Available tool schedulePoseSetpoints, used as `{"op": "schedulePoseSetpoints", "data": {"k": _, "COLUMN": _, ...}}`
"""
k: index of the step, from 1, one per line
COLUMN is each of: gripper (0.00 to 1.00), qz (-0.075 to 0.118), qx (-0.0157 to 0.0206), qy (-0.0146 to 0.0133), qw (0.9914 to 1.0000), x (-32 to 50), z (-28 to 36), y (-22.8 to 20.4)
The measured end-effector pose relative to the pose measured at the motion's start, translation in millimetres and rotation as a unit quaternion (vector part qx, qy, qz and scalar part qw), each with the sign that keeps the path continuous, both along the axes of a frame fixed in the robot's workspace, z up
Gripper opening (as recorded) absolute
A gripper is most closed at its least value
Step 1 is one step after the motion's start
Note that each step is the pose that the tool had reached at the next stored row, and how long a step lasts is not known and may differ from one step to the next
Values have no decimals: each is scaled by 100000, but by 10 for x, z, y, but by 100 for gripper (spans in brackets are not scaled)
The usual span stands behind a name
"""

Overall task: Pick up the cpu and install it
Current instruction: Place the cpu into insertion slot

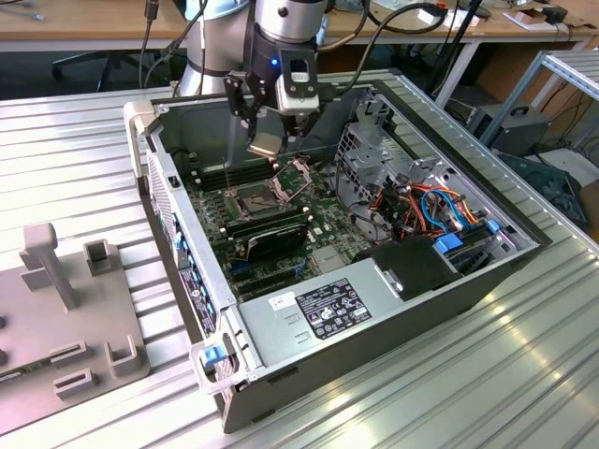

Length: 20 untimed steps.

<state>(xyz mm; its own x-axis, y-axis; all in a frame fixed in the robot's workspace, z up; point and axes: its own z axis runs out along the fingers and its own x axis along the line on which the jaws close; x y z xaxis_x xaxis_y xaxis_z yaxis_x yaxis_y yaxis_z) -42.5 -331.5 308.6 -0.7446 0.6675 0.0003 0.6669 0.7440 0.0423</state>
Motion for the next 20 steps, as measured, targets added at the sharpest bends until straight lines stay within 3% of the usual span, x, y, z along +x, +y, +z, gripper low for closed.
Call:
{"op": "schedulePoseSetpoints", "data": {"k": 4, "gripper": 55, "qz": -3829, "qx": -4, "qy": 3, "qw": 99927, "x": 0, "z": -9, "y": 0}}
{"op": "schedulePoseSetpoints", "data": {"k": 6, "gripper": 55, "qz": -5831, "qx": -1, "qy": 0, "qw": 99830, "x": 0, "z": -14, "y": 0}}
{"op": "schedulePoseSetpoints", "data": {"k": 10, "gripper": 55, "qz": -9712, "qx": -2, "qy": 1, "qw": 99527, "x": 0, "z": -22, "y": 0}}
{"op": "schedulePoseSetpoints", "data": {"k": 13, "gripper": 55, "qz": -13524, "qx": 2, "qy": 2, "qw": 99081, "x": 0, "z": -27, "y": 0}}
{"op": "schedulePoseSetpoints", "data": {"k": 15, "gripper": 55, "qz": -14834, "qx": 1, "qy": -3, "qw": 98894, "x": 0, "z": -28, "y": 0}}
{"op": "schedulePoseSetpoints", "data": {"k": 19, "gripper": 55, "qz": -17789, "qx": 0, "qy": 0, "qw": 98405, "x": 0, "z": -31, "y": 0}}
{"op": "schedulePoseSetpoints", "data": {"k": 20, "gripper": 55, "qz": -18692, "qx": 0, "qy": -1, "qw": 98237, "x": 0, "z": -32, "y": 0}}
